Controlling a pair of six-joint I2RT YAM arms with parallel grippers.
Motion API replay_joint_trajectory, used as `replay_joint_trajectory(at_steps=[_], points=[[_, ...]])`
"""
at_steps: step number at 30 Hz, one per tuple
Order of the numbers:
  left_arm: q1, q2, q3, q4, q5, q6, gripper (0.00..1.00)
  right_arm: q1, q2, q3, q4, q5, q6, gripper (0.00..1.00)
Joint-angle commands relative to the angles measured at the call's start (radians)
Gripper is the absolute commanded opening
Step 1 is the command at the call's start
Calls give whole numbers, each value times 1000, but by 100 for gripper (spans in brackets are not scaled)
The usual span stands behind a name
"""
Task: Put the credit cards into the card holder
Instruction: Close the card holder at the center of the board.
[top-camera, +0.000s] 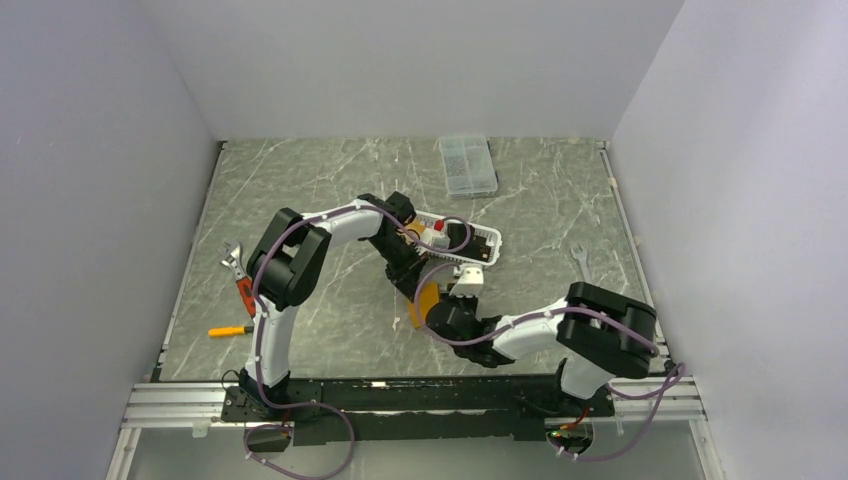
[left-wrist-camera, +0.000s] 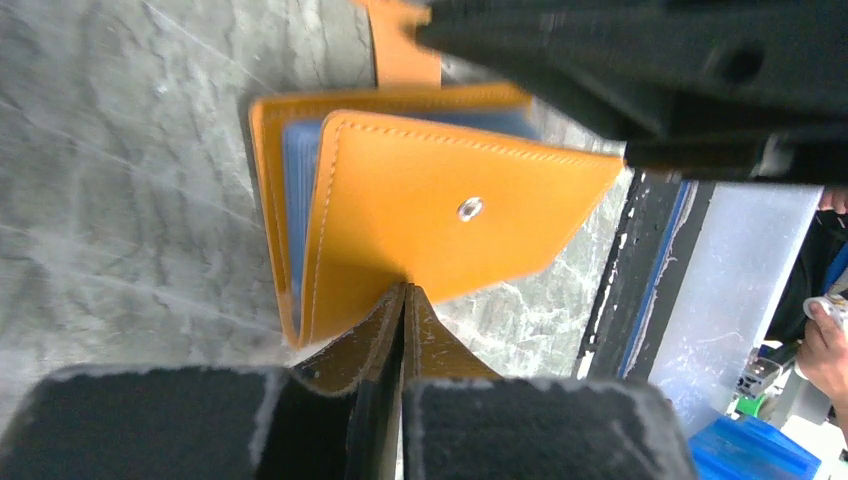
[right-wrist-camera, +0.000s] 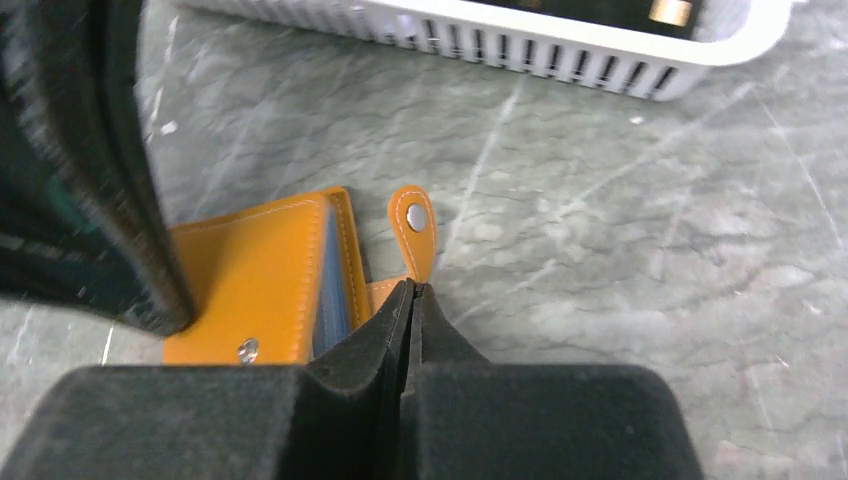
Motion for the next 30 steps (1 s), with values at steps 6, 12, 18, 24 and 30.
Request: replay_joint_trajectory(at_steps=[6, 12, 18, 24, 30], points=[[12, 4, -44, -19, -74, 39, 8, -79, -144, -130, -95, -32, 260, 0], [15, -9, -38, -17, -54, 28, 8, -95, -210, -196, -54, -132, 328, 22], [7, -74, -43, 0, 51, -33, 7, -188, -416, -324, 22, -248, 359, 45], [-38, -93, -43, 48, 170, -105, 8, -229, -501, -334, -56, -278, 407, 49], [-78, -43, 16, 66, 167, -132, 8, -234, -524, -311, -118, -302, 392, 50]])
